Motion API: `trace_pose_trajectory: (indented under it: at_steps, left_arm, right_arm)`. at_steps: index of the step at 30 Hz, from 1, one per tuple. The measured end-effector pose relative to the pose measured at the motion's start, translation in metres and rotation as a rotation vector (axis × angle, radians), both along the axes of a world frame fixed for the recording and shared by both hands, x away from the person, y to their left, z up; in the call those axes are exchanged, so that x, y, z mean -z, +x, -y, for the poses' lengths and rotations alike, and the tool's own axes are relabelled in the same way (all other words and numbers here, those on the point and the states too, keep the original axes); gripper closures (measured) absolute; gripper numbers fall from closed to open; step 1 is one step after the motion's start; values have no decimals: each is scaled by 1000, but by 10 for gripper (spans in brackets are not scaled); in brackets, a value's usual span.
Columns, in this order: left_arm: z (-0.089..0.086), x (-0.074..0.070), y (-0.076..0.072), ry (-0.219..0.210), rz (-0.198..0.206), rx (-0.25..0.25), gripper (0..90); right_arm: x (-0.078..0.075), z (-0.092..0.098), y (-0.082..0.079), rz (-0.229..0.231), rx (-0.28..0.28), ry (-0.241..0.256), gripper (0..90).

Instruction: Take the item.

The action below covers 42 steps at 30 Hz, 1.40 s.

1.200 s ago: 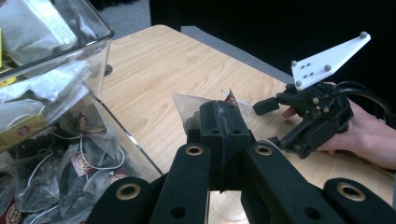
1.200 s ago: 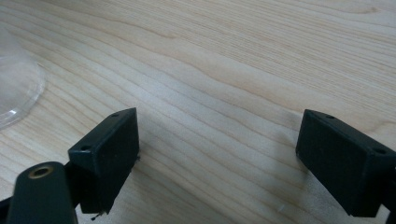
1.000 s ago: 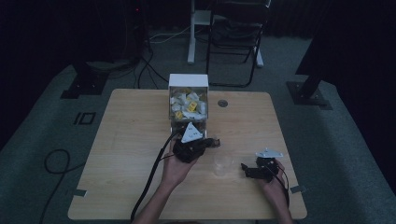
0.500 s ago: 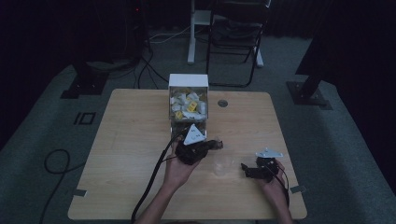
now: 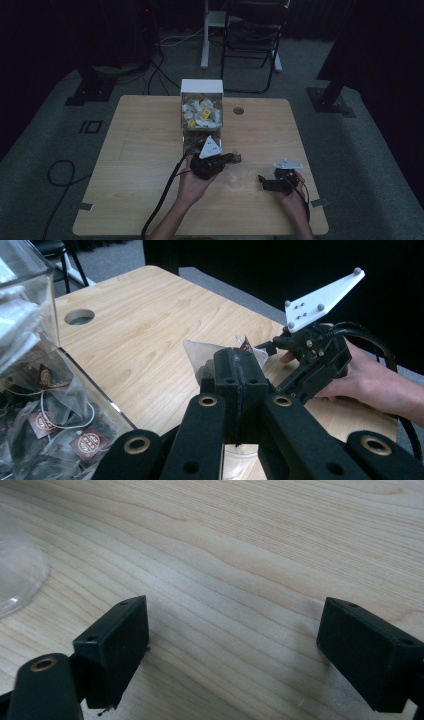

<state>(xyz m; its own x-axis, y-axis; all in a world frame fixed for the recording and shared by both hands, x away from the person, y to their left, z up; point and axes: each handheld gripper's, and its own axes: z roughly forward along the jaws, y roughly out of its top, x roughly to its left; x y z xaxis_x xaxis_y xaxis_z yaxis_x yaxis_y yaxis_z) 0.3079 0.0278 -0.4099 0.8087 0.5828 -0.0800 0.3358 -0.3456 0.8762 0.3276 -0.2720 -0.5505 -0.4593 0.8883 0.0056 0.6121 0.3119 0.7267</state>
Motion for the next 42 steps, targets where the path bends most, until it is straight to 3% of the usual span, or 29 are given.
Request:
trace_pose_trajectory:
  at_steps: [21,23,28,33,42]
  left_arm:
    - [19,19,-3,57,-25,42,873]
    - [19,21,-2,66,-19,28,721]
    - [11,21,-1,46,-17,-10,596]
    - [-8,19,5,32,-16,-77,550]
    - [-29,19,8,31,-7,-141,509]
  right_arm:
    - [0,0,0,0,-1,0,130]
    - [0,0,0,0,-1,0,130]
    - [0,0,0,0,0,0,130]
    - [0,0,0,1,-1,-1,130]
    - [0,0,0,1,-1,0,130]
